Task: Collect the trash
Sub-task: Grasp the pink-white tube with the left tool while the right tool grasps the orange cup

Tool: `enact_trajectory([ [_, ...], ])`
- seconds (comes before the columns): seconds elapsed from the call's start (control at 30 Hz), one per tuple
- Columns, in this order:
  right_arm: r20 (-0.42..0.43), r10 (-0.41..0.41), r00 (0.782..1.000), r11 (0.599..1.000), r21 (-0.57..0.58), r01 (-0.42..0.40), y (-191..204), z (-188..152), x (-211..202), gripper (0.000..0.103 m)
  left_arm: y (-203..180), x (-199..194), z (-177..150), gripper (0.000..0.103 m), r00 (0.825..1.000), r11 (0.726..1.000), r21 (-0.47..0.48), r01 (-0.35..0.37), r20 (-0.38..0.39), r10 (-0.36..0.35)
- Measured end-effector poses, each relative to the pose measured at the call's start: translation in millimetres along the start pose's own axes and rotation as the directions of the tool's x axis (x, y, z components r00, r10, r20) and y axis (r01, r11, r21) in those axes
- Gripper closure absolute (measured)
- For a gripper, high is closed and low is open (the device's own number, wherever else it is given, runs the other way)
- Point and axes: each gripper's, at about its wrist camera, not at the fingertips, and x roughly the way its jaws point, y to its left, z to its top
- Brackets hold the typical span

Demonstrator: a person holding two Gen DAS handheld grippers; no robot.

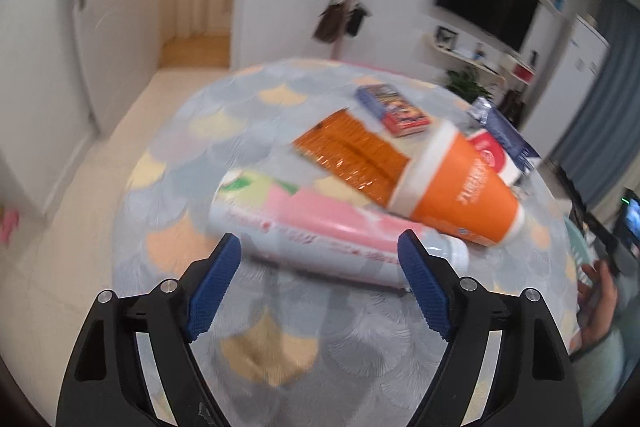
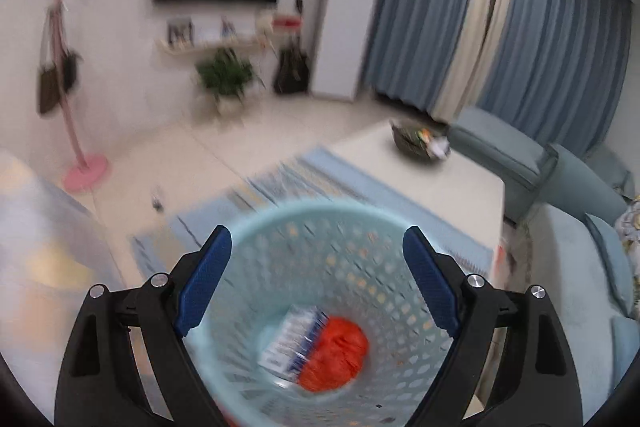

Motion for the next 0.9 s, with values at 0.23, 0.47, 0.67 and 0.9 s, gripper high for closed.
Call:
enact_trajectory([
  [0.23,0.009,0.432,0.902,0.898,-0.093,-0.429,56,18,-94,0.02,9,12,-4,0.02,0.998,0.983,-0.174,0.062,-0.019,-0.066],
  [0.47,-0.196,0.752,0.629,0.579,-0.259,-0.773,152,-8,-158,0.031,6,28,11,0.018,1.0,0.972,-0.237,0.001,-0.026,-0.008],
  [0.67,-0.391,0.764,0.514,0.424,-0.297,-0.856,219,-36,-172,0.048,1,50,22,0.018,0.995,0.971,-0.225,-0.078,-0.078,0.062],
  [0.9,-0.49,0.755,0.436,0.345,-0.268,-0.9,221,-46,-174,0.048,-11,60,23,0.041,0.994,0.991,-0.135,-0.003,-0.11,-0.012],
])
